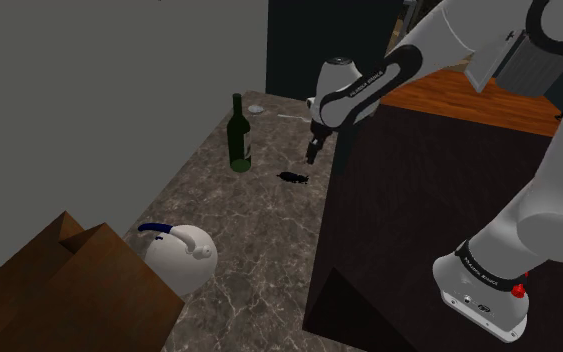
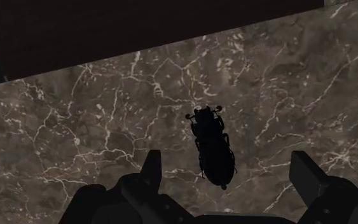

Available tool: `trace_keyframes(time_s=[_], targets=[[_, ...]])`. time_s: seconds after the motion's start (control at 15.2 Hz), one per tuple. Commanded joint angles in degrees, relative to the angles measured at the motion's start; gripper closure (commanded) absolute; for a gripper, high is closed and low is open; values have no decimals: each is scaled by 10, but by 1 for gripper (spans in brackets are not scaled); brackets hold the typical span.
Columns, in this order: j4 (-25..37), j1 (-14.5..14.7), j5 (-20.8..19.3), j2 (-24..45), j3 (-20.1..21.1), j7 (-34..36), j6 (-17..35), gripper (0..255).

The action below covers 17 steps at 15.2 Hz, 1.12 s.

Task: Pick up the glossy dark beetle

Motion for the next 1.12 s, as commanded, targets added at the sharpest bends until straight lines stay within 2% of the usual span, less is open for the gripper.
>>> trace_keyframes(time_s=[0.0,0.53,1.06], targets=[[31,2,0,46,3,-5,15,0],[182,9,-5,226,14,-24,40,0],[212,11,-8,286,12,-24,69,0]])
